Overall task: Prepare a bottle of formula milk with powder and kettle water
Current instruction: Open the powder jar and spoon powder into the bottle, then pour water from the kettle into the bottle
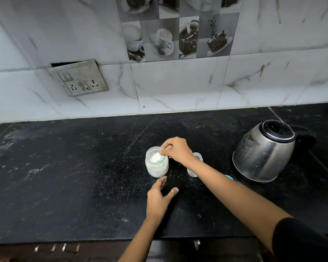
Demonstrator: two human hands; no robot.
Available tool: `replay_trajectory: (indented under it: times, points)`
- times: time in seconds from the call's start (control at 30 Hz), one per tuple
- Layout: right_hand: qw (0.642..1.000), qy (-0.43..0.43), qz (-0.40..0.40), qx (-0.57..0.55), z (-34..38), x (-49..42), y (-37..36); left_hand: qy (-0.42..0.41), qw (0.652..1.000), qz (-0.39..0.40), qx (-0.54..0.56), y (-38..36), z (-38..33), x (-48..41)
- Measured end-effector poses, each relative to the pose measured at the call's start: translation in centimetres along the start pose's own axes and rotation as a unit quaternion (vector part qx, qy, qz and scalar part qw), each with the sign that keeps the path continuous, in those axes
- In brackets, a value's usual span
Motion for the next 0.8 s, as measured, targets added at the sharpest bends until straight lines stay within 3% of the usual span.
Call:
replay_trajectory:
  times: [0.27, 0.57, 0.7, 0.8]
  points:
    - [0.985, 0.020, -0.169, -0.026, -2.3, 4.5, 7.7, -0.044, 0.998, 0.045, -0.009, -0.9, -1.8, 1.0]
    - [0.899, 0.087, -0.426, 0.043, -5.7, 12.4, 27.1, -0.080, 0.996, 0.040, -0.022, -4.9, -6.2, 0.1]
    - [0.886, 0.075, -0.447, 0.095, -9.0, 12.6, 32.3, -0.070, 0.997, 0.015, -0.018, -6.9, -7.4, -0.6]
    - [0.896, 0.073, -0.415, 0.137, -11.3, 11.1, 34.2, -0.052, 0.999, 0.001, -0.018, -8.4, -7.7, -0.9]
Point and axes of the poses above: each hand's wrist, its own x-axis away from the middle knuckle, its own y-axis out of the back of the hand, z = x × y, the point moved 8 cm from there along -x, towards the middle knuckle, and after that the axes turned 7 degrees about -z, right-handed, at the moved point
